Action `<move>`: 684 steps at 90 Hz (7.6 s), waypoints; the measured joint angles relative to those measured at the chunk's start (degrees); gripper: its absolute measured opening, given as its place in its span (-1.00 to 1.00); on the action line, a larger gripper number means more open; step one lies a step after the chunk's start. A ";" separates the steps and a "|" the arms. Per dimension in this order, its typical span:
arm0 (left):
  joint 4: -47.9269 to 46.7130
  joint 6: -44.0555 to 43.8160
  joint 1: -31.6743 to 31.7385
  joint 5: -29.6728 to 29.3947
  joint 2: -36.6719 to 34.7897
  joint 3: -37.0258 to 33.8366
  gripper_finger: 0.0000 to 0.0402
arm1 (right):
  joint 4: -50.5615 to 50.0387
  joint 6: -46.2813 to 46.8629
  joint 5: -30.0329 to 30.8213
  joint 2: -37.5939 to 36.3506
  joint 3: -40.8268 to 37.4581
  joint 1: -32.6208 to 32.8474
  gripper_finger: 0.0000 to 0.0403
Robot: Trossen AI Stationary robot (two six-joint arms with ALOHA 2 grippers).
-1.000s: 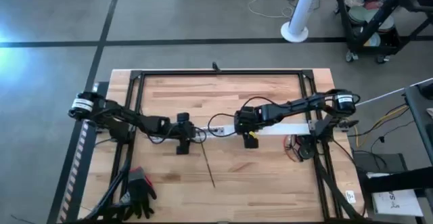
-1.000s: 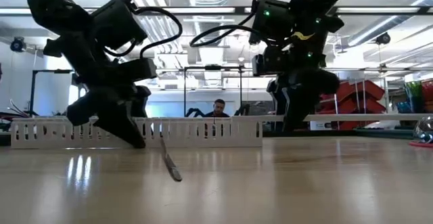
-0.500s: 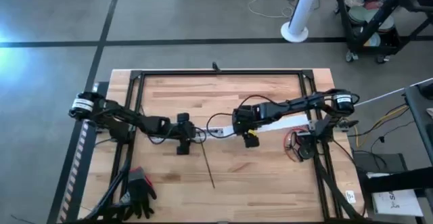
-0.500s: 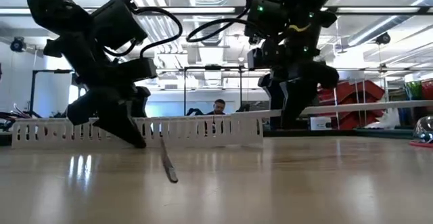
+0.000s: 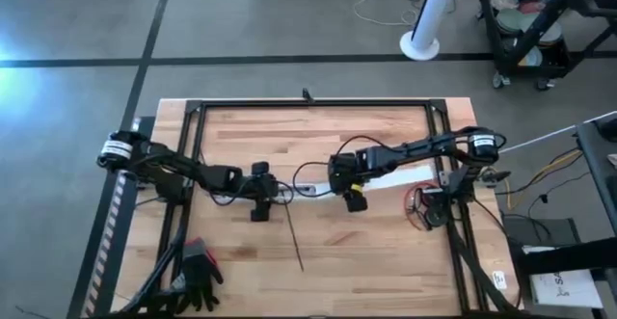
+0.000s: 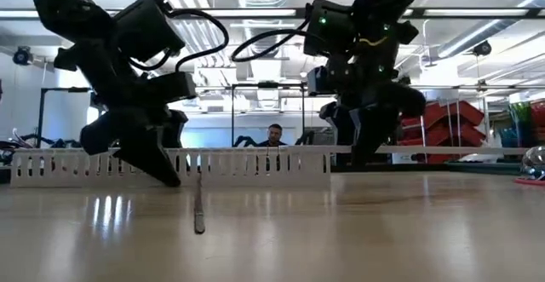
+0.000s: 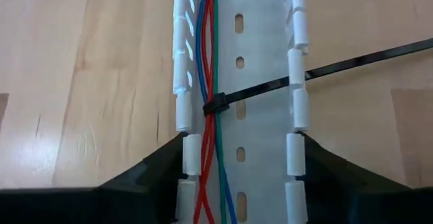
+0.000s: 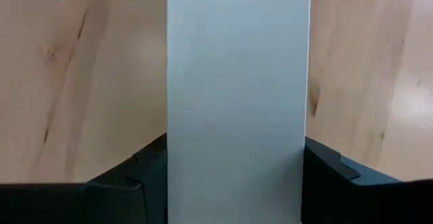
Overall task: Ziptie cables
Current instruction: Close the white cable duct
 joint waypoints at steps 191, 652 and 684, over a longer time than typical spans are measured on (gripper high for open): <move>2.85 0.07 0.15 -0.23 -0.13 0.83 0.03 | -2.63 3.36 1.50 3.01 4.58 2.24 0.05; 19.64 1.76 -0.99 2.11 11.54 4.15 0.07 | 40.40 17.50 3.46 12.63 4.72 5.58 0.13; 5.23 2.96 -1.03 2.35 0.59 3.81 0.27 | 37.29 16.35 3.40 12.31 4.47 5.48 0.12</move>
